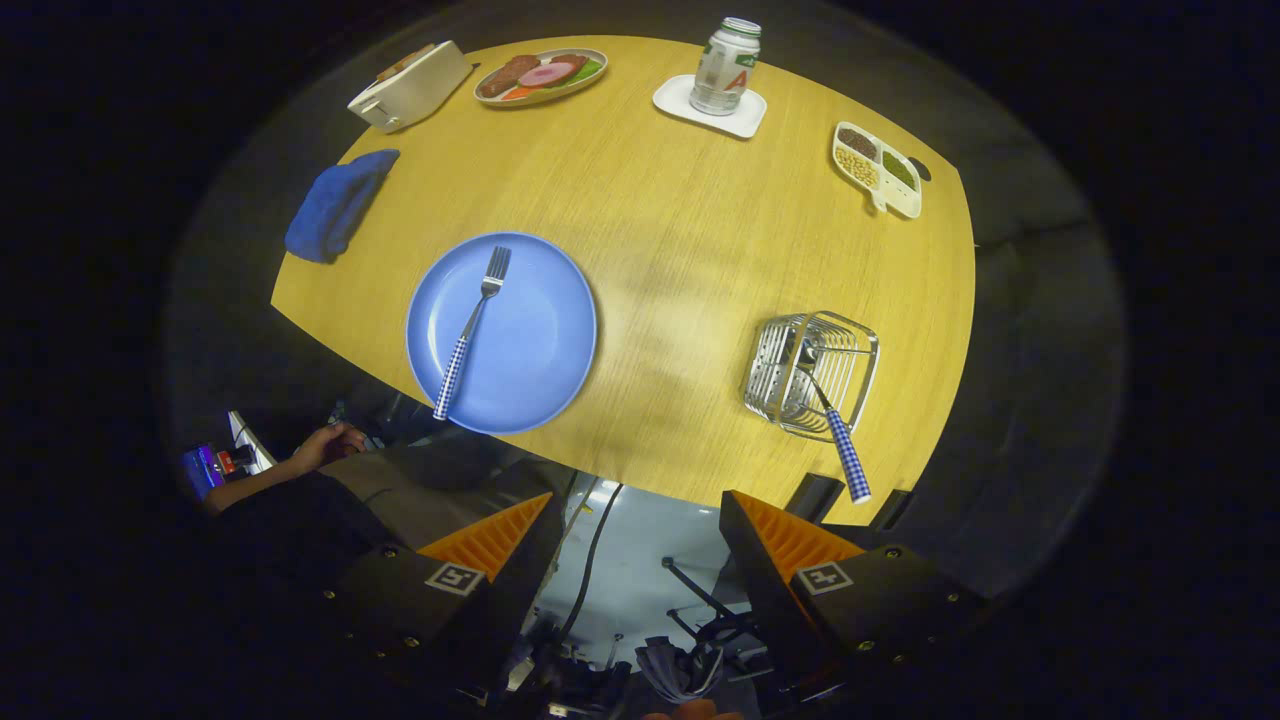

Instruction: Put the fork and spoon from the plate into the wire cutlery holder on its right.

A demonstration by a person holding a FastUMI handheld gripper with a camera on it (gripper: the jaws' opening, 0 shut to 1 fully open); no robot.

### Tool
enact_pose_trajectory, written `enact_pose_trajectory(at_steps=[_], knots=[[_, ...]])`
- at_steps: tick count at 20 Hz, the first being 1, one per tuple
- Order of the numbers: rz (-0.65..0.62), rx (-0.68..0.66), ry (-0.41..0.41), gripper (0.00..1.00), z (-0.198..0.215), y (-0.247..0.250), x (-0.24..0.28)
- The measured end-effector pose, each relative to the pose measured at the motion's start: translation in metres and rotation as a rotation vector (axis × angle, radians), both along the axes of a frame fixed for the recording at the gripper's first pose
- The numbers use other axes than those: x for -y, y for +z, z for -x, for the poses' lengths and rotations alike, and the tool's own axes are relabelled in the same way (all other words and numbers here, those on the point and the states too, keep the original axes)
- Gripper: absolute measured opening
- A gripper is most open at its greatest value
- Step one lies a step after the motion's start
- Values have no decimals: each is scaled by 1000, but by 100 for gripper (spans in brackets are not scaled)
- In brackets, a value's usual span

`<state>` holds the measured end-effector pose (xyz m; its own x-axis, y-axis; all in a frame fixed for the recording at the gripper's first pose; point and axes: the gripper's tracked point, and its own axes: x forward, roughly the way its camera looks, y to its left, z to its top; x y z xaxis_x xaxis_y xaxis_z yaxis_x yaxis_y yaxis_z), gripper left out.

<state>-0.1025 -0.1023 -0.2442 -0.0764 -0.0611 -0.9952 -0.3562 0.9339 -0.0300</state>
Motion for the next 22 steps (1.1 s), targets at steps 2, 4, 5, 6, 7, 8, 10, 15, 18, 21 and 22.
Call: enact_pose_trajectory(at_steps=[2,4,5,6,7,8,10,15,18,21,22], knots=[[-20,-13,15,97,8,-7,-16],[-38,-19,22,97,14,-10,-33],[-51,-21,19,97,16,-13,-41],[-62,-23,19,97,18,-17,-48],[-65,-26,19,97,20,-20,-55],[-72,-24,21,97,22,-23,-61],[-88,-32,13,98,26,-31,-75],[-126,-70,-18,98,36,-51,-103],[-136,-80,-40,99,36,-64,-116],[-163,-80,-87,100,29,-76,-134],[-172,-83,-108,100,28,-80,-140]])
